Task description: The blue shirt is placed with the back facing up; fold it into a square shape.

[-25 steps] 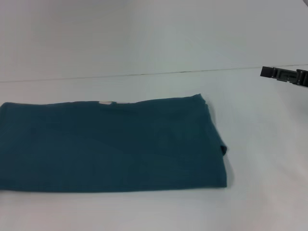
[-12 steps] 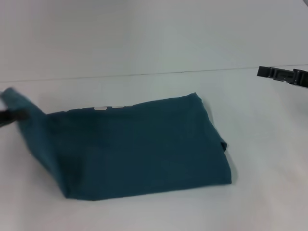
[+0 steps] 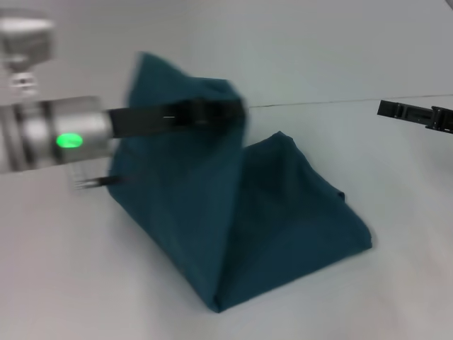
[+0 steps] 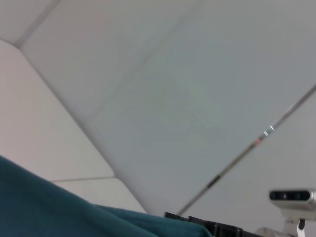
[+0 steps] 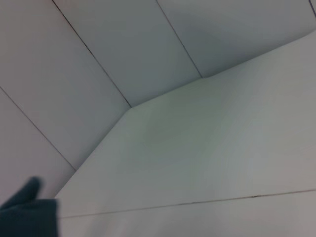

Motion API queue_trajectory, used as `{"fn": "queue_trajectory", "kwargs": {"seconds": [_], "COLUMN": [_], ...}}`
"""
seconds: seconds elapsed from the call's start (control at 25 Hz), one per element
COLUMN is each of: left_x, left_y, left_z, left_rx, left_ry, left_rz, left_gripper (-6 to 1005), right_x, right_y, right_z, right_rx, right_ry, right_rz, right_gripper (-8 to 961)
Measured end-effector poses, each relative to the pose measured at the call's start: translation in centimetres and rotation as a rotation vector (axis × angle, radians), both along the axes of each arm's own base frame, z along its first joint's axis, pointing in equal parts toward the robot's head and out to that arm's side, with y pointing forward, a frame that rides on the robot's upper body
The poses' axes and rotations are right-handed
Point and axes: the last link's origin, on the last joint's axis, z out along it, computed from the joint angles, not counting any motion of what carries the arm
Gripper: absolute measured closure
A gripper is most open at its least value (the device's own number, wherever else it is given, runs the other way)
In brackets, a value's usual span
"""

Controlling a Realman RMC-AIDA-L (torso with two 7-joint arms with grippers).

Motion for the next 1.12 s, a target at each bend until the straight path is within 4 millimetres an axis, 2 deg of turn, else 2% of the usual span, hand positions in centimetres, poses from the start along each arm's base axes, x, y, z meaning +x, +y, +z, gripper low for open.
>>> {"fn": "queue_trajectory", "kwargs": {"seconds": [0.12,0.2,0.4,0.52,0.6,0.68,0.92,1.12], "left_x": [2.3,3.0,2.0,1.1,0.8,0.7,0.7,0.5], "left_y": [0.3,0.5,0.0,-1.1,-2.4,-2.7,-4.9,-5.6], "left_z": [-3.9,-6.0,-11.2,-12.8,-13.3,-13.2,-11.9,-10.1], "left_rx": [-0.034,-0.029,0.048,0.096,0.094,0.088,0.034,0.02], "left_ry": [-0.018,-0.016,0.003,0.013,-0.02,-0.034,-0.17,-0.225], "left_rz": [-0.028,-0.022,0.109,0.125,0.102,0.097,0.005,-0.077], "left_gripper": [975,976,970,965,962,959,718,546], "right_x": [0.1,0.2,0.2,0.3,0.4,0.5,1.2,1.7], "right_y": [-0.2,-0.3,-0.4,-0.5,-0.6,-0.6,-0.8,-0.9], "right_z": [-0.2,-0.4,-0.9,-1.2,-1.3,-1.4,-1.3,-1.2], "right_rx": [-0.002,-0.007,-0.017,-0.026,-0.027,-0.028,-0.058,-0.094], "right_ry": [-0.004,-0.008,-0.02,-0.024,-0.026,-0.027,-0.003,0.006], "right_rz": [0.005,0.011,0.026,0.028,0.026,0.02,-0.023,-0.069], "right_gripper": [23,23,23,22,22,22,22,22]}}
